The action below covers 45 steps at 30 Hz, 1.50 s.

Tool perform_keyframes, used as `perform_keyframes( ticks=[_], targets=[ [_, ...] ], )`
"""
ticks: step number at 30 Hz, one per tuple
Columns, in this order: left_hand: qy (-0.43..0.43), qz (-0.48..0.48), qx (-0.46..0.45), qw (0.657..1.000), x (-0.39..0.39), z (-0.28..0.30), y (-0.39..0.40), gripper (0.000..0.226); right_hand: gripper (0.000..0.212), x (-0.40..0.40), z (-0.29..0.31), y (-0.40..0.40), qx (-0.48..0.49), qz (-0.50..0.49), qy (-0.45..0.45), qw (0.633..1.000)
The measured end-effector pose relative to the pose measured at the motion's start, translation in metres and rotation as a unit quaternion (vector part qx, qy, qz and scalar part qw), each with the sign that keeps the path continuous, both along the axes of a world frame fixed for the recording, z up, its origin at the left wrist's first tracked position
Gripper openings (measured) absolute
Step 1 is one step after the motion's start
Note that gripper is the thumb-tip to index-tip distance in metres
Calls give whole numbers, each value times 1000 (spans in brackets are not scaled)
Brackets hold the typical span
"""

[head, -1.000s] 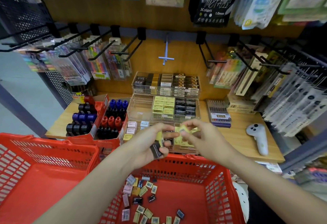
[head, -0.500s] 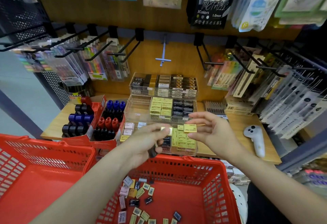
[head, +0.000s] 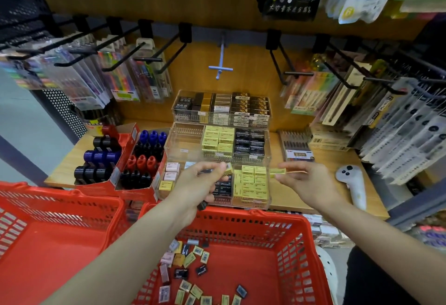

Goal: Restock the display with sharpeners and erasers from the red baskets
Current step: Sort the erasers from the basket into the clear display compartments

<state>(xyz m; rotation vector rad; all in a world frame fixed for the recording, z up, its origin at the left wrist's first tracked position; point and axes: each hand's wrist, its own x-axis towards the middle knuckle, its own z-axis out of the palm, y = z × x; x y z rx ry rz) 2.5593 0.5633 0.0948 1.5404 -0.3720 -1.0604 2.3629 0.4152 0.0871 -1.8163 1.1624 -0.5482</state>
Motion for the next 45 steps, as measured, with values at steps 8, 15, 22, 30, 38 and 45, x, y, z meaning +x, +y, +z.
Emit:
perform_keyframes(
  ticks=[8, 15, 22, 30, 38, 45],
  targets=[
    [-3, 4, 37, 999, 6, -11, -6, 22, 23, 22, -44, -8, -85, 22, 112, 990],
    [-10, -1, 25, 1000, 3, -18, -1, 20, 28, 48, -71, 0, -112, 25, 86, 990],
    [-23, -35, 33, 999, 6, -11, 4, 20, 20, 56, -78, -1, -160, 34, 96, 982],
    [-256, -106, 20, 961, 1, -8, 8, 16, 35, 54, -41, 6, 63, 32, 7, 997],
    [-410, -113, -67, 903, -16, -5, 4, 37, 26, 42, 3, 26, 158, 168, -64, 971],
    [-404, -114, 91, 903, -3, -39, -20, 28, 28, 14, -31, -9, -84, 45, 90, 991]
  ],
)
